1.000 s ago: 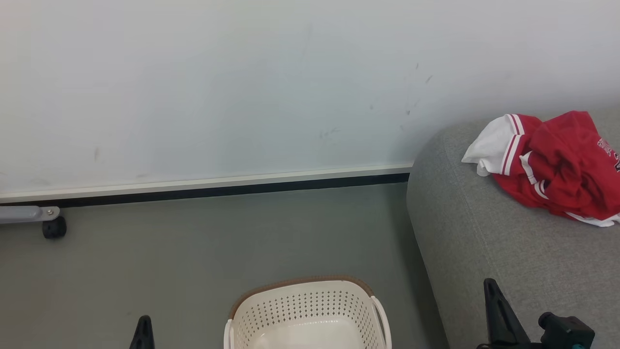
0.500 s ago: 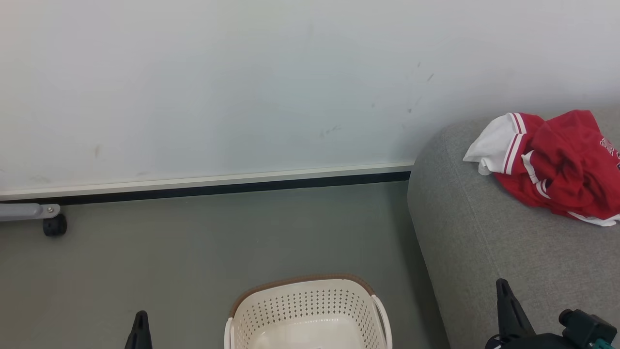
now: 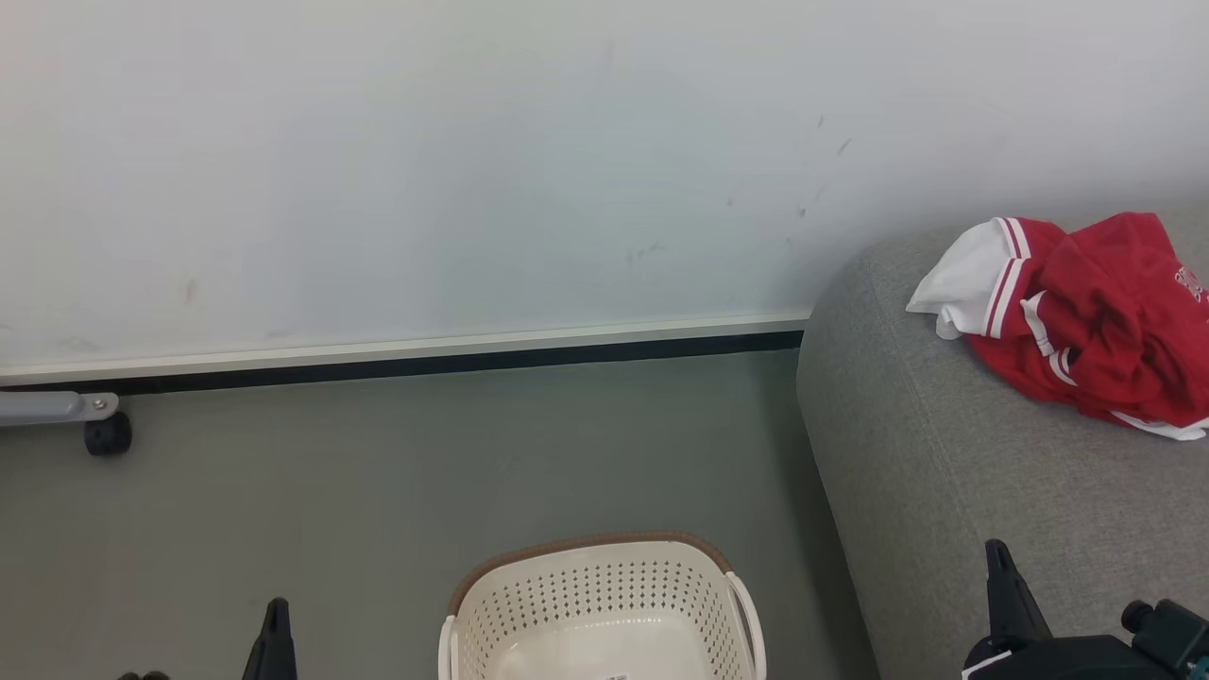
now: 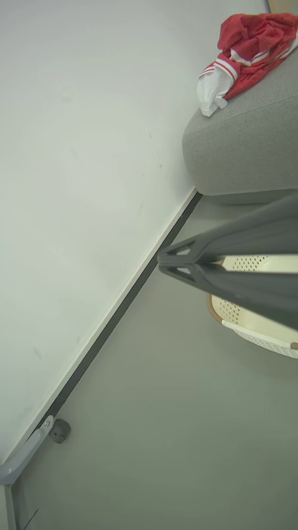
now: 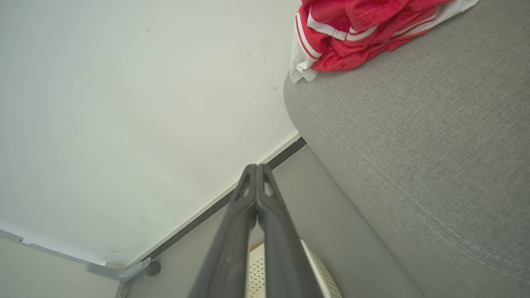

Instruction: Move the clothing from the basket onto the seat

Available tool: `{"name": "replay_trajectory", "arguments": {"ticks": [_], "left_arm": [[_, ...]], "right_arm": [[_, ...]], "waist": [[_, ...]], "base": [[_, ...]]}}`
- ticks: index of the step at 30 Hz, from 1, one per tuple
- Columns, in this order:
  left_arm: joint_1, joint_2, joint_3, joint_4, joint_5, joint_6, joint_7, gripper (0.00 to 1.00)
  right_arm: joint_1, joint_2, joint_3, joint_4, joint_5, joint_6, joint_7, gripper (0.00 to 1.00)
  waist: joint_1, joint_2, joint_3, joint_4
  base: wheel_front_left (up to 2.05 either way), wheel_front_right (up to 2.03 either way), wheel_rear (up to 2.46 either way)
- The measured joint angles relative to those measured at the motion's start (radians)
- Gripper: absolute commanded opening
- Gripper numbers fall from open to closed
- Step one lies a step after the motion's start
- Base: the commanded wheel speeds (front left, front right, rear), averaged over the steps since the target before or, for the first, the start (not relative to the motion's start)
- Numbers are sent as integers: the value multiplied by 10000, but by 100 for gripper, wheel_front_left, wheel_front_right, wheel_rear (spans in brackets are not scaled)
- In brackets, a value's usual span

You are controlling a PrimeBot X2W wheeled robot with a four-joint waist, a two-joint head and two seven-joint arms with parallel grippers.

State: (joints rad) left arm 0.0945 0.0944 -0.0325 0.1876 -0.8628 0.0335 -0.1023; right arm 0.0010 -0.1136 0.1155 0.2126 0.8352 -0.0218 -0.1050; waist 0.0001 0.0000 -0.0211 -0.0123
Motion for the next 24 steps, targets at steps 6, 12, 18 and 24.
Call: {"name": "replay_trajectory", "arguments": {"ticks": [6, 12, 18, 24], "left_arm": [[-180, -36, 146, 94, -732, -169, 230, 0], [-335, -82, 255, 203, -1423, -272, 424, 0], [-530, -121, 366, 297, -2123, -439, 648, 0], [-683, -180, 504, 399, -2828, -610, 848, 0]], "right_arm": [[-123, 52, -249, 84, 746, 132, 259, 0], [-140, 134, -499, 180, 1482, 238, 441, 0], [-314, 184, -750, 247, 2263, 408, 692, 0], [-342, 274, -993, 337, 3030, 562, 878, 0]], "waist": [[0, 0, 23, 12], [0, 0, 46, 24], [0, 0, 68, 36], [0, 0, 91, 49]], "base": [[0, 0, 0], [0, 0, 0], [0, 0, 0], [0, 0, 0]]}}
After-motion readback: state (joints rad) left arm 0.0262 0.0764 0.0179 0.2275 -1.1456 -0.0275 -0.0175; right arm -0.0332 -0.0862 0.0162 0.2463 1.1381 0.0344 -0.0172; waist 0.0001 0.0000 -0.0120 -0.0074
